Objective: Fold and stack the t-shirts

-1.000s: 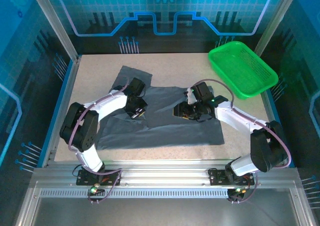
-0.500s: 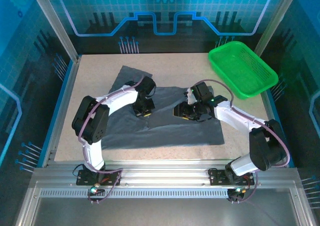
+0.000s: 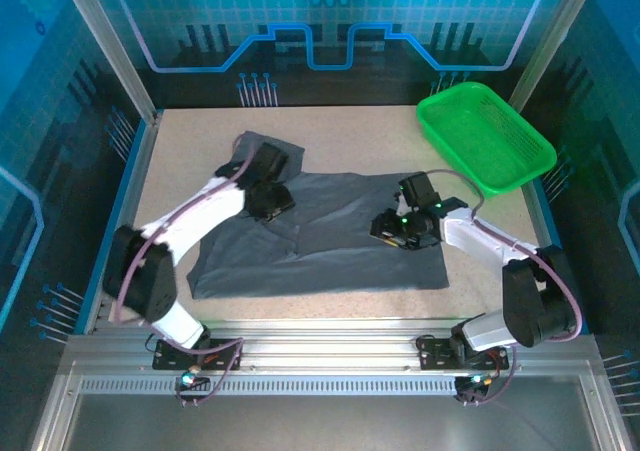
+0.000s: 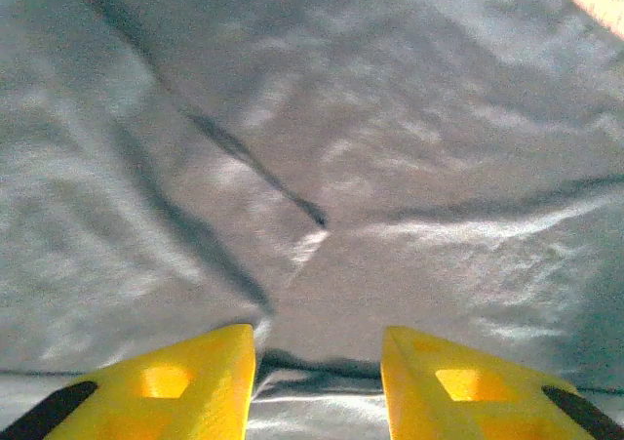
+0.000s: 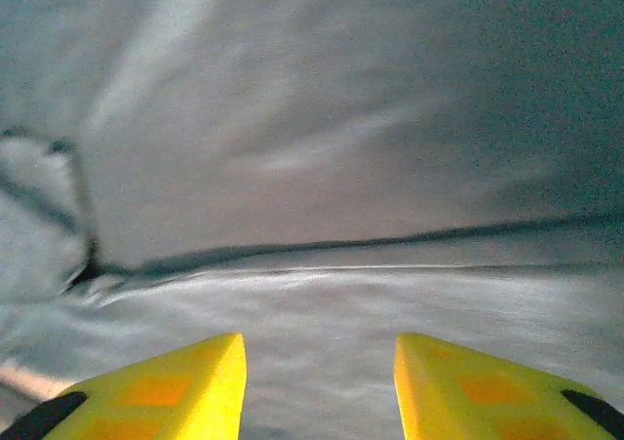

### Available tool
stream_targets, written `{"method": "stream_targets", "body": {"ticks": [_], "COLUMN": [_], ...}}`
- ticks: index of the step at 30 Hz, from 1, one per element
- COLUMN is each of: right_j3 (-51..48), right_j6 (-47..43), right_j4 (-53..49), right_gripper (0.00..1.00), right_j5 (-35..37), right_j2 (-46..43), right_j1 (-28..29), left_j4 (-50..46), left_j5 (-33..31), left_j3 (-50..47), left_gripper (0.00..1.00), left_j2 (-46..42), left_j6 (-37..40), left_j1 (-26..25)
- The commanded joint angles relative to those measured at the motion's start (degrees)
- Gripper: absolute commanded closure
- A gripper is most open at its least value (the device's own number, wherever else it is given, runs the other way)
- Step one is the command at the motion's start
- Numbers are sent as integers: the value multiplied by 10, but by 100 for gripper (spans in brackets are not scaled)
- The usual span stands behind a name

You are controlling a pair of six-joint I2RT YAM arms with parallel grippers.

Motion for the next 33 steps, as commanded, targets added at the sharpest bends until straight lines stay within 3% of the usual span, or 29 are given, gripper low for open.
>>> {"method": "stream_targets", "body": {"ticks": [1,4,7,10,14,20,28,33], "right_j3": [3,61,134,233,358,471,462,432], "right_j6": [-2,-41,-75,-97,-116,-124,-91,-82], "right_j4": [-52,-85,-105,-140,-181,-206,-205,-199], "right_gripper": [55,54,53,53,53,53,53,52], "right_j5": [39,70,98,129,170,188,153,133], "right_j2": [11,34,78,156,252,317,287,248], "right_j1": [-28,-44,-59,-67,-67,-76,-73,-57], "left_j4": [32,96,121,117,156,255,277,234], "left_j5": [58,111,114,100,88,17,-15,-32], "left_j3": [-100,-120,-62,21,98,195,398,552], "left_gripper": [62,61,59,59,60,58,57,55], "left_j2": [-29,-41,-6,68,159,267,455,572], "left_j6": [-65,-43,3,35,14,36,72,74], "left_j1": [72,153,200,226,256,266,266,265]}}
